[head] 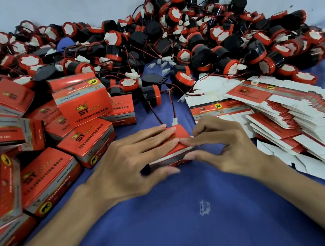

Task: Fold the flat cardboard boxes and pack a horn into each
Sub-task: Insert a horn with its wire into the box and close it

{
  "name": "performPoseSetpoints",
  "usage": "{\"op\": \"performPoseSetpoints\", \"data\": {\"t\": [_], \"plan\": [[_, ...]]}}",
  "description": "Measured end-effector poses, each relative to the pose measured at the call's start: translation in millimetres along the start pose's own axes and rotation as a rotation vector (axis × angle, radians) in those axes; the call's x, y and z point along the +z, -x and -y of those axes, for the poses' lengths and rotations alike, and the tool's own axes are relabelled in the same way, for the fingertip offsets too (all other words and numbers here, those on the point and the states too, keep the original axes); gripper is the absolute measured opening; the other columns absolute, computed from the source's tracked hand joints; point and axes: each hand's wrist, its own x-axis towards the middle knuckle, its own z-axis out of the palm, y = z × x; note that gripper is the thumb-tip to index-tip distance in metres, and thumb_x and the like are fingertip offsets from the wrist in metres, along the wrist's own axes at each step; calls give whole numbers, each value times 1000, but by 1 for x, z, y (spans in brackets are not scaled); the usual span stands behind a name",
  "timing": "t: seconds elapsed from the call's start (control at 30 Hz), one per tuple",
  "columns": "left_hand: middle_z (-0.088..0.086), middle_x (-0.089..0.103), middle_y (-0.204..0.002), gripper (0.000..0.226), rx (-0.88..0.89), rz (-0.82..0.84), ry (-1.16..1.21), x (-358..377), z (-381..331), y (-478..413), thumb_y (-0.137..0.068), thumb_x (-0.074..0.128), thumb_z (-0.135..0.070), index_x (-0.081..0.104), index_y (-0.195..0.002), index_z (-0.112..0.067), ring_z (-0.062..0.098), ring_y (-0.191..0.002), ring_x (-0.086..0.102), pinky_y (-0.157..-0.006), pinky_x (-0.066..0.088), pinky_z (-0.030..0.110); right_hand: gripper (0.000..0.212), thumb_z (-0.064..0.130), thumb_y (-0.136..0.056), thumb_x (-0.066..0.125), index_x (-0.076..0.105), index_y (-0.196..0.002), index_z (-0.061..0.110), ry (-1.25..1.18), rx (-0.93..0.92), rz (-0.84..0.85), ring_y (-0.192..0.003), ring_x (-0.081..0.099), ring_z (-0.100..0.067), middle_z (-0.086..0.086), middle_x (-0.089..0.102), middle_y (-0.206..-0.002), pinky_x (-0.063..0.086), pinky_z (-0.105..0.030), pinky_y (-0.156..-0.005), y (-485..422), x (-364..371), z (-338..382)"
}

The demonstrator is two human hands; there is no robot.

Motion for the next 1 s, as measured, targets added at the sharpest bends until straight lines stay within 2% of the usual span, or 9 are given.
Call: {"op": "performPoseSetpoints", "data": {"t": [0.33, 0.5, 0.57, 0.6, 0.67, 0.73, 0.83, 0.93, 1.0], "plan": [[7, 59, -132, 35, -10, 82, -114, 3, -6, 3, -93, 56, -28, 66, -121, -10, 34, -122, 56, -89, 55, 42, 17, 15, -87, 65, 77, -90, 2, 134, -64, 119, -67, 33, 2, 0, 57, -64, 34, -12, -64, 0, -5, 4], [2, 61, -130, 31, -40, 19, -291, -12, -10, -9, -89, 59, -24, 69, -117, -16, 30, -100, 64, -65, 57, 37, 19, 3, -85, 63, 74, -101, 3, 462, -24, 128, -63, 62, -27, -9, 66, -72, 50, -33, -53, -9, -27, -7], [7, 56, -136, 33, -177, -174, -539, -25, -3, -12, -88, 57, -13, 68, -118, -19, 31, -112, 54, -77, 51, 44, 45, -15, -73, 63, 64, -117, -3, 657, 135, 88, -83, 65, -39, -21, 67, -95, 55, -49, -64, -13, -40, -22], [12, 48, -143, 39, -301, -263, -674, -34, 2, -12, -88, 52, -7, 64, -123, -21, 33, -121, 45, -85, 44, 50, 58, -14, -72, 63, 55, -129, -2, 760, 288, 96, -104, 59, -42, -26, 60, -117, 52, -56, -82, -13, -46, -30], [22, 30, -152, 48, -479, -338, -848, -44, 9, -13, -90, 43, -1, 50, -134, -20, 38, -135, 29, -87, 36, 64, 71, 9, -83, 62, 30, -147, 8, 943, 667, 180, -140, 25, -37, -21, 26, -152, 25, -58, -111, -9, -61, -42], [25, 25, -153, 51, -428, -242, -831, -35, 9, -10, -84, 50, 1, 52, -133, -13, 36, -141, 21, -95, 28, 65, 74, 40, -92, 50, 16, -150, 9, 995, 964, 277, -146, 8, -33, -20, 11, -157, 12, -57, -115, -3, -71, -49], [21, 37, -148, 40, -257, -47, -585, -12, -2, -8, -73, 65, -9, 70, -112, -10, 28, -138, 28, -101, 25, 52, 63, 46, -96, 39, 35, -141, 3, 1096, 1048, 361, -135, 37, -32, -18, 41, -145, 21, -53, -114, 1, -76, -56], [14, 50, -141, 28, -239, -29, -318, -6, -7, -9, -84, 53, -19, 73, -103, -11, 27, -132, 41, -95, 37, 45, 26, 27, -95, 48, 62, -109, 11, 1208, 848, 350, -104, 62, -27, -10, 67, -111, 24, -48, -114, -2, -70, -52], [9, 56, -135, 29, -268, -33, -151, -5, -11, -7, -87, 48, -22, 73, -99, -12, 26, -123, 50, -92, 44, 42, 21, 24, -95, 51, 69, -94, 13, 1200, 761, 287, -86, 67, -30, -11, 70, -87, 25, -47, -113, -1, -66, -49]]}}
